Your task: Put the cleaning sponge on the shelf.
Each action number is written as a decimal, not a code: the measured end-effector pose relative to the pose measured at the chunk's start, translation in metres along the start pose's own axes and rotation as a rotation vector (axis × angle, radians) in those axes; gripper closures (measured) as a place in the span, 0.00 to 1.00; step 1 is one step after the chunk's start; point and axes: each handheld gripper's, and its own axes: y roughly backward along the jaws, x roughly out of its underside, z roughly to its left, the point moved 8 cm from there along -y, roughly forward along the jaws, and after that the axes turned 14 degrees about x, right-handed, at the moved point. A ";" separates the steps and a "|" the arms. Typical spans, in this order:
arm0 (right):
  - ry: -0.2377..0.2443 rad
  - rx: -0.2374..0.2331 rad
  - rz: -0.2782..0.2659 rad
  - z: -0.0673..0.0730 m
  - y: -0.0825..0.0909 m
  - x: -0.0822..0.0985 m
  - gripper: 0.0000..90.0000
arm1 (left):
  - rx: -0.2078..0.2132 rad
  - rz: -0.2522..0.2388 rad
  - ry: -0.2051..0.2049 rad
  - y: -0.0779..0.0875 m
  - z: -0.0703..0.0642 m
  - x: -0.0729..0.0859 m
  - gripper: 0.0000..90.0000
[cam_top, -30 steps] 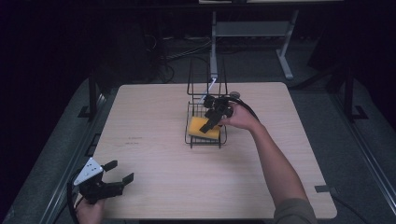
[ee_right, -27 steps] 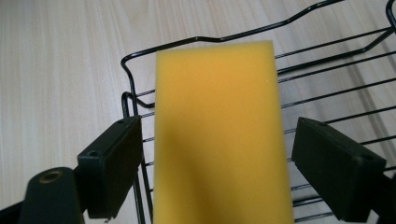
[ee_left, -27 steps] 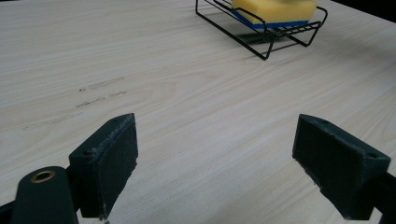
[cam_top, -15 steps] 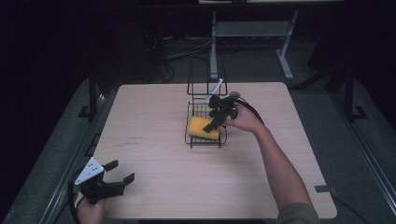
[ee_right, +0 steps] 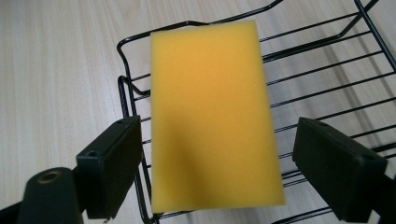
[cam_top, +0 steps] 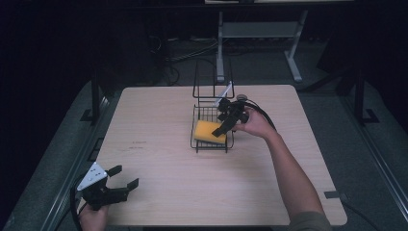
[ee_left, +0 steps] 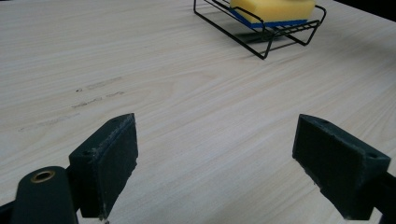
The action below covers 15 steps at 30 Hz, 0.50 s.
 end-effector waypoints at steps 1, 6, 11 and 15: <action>-0.003 0.007 -0.009 0.000 0.000 0.001 0.17 | 0.000 0.001 -0.001 0.000 0.000 0.000 0.15; -0.024 0.007 -0.032 -0.001 0.001 0.005 0.18 | 0.002 0.002 0.000 0.000 -0.001 0.000 0.15; -0.029 0.011 -0.022 -0.005 0.004 0.011 0.18 | 0.003 0.002 -0.001 -0.001 -0.001 0.000 0.15; -0.037 0.017 -0.026 -0.007 0.008 0.013 0.17 | 0.000 0.001 -0.001 -0.001 -0.001 0.000 0.15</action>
